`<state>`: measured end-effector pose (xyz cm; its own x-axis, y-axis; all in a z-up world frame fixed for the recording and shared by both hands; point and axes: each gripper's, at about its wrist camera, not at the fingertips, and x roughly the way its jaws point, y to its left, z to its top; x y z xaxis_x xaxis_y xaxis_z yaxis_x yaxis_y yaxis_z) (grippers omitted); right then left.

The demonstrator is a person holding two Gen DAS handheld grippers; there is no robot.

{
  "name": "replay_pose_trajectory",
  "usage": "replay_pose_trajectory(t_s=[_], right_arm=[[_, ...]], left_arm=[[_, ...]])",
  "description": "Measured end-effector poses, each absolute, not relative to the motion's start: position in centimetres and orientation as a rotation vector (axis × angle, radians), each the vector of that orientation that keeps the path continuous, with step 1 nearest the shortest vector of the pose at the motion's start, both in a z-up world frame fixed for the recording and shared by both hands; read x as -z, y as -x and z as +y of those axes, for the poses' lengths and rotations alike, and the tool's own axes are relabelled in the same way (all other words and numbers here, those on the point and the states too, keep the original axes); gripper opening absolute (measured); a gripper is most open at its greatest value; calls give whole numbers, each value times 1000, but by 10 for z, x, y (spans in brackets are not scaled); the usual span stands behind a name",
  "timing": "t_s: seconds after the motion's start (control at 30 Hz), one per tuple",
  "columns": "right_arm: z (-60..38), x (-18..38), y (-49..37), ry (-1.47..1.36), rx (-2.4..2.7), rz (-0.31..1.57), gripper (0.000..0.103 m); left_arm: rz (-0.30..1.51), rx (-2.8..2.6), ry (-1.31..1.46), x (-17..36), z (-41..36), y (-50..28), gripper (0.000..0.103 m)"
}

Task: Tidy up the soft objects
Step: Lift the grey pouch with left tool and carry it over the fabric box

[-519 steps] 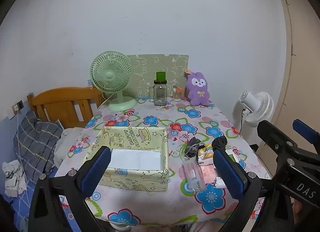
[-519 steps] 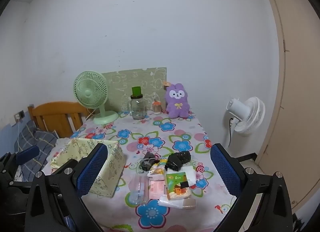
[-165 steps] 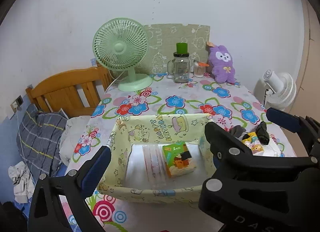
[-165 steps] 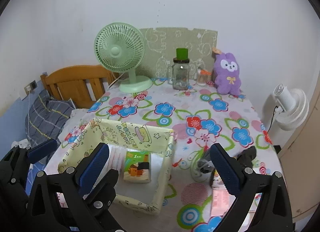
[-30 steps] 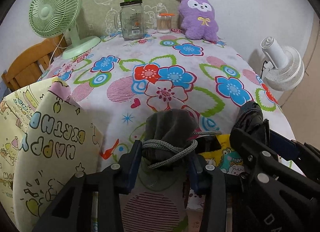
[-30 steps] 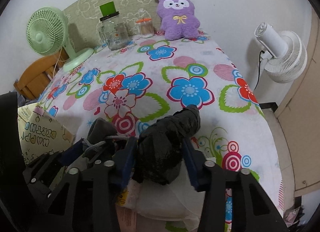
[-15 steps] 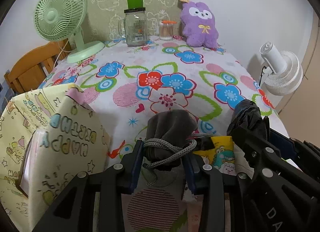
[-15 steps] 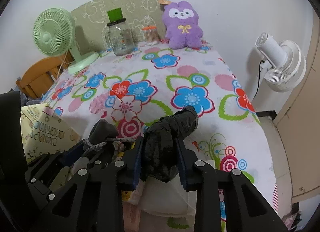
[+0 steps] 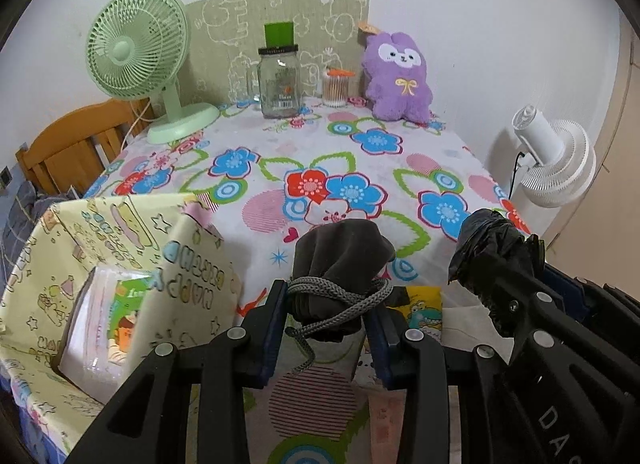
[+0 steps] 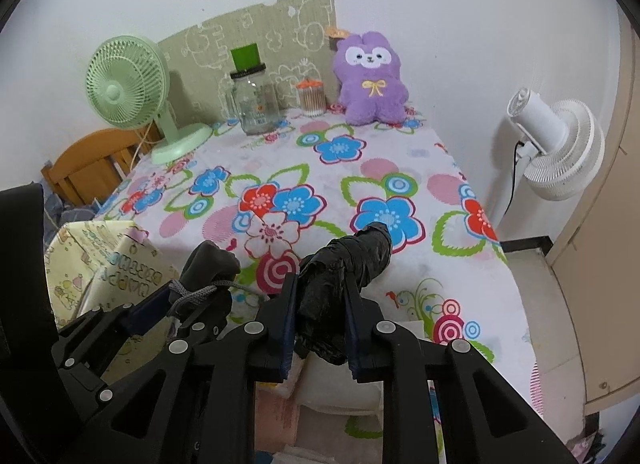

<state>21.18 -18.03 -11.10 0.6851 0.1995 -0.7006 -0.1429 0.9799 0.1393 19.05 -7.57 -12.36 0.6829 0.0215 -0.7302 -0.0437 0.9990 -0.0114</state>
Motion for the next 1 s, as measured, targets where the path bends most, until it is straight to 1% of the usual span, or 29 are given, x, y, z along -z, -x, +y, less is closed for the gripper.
replay_pose_trajectory(t_s=[0.5, 1.0], right_arm=[[-179, 62, -178, -82, -199, 665, 24], [-169, 24, -141, -84, -213, 563, 24]], left_arm=[[706, -32, 34, 72, -72, -158, 38], [633, -19, 27, 37, -61, -127, 38]])
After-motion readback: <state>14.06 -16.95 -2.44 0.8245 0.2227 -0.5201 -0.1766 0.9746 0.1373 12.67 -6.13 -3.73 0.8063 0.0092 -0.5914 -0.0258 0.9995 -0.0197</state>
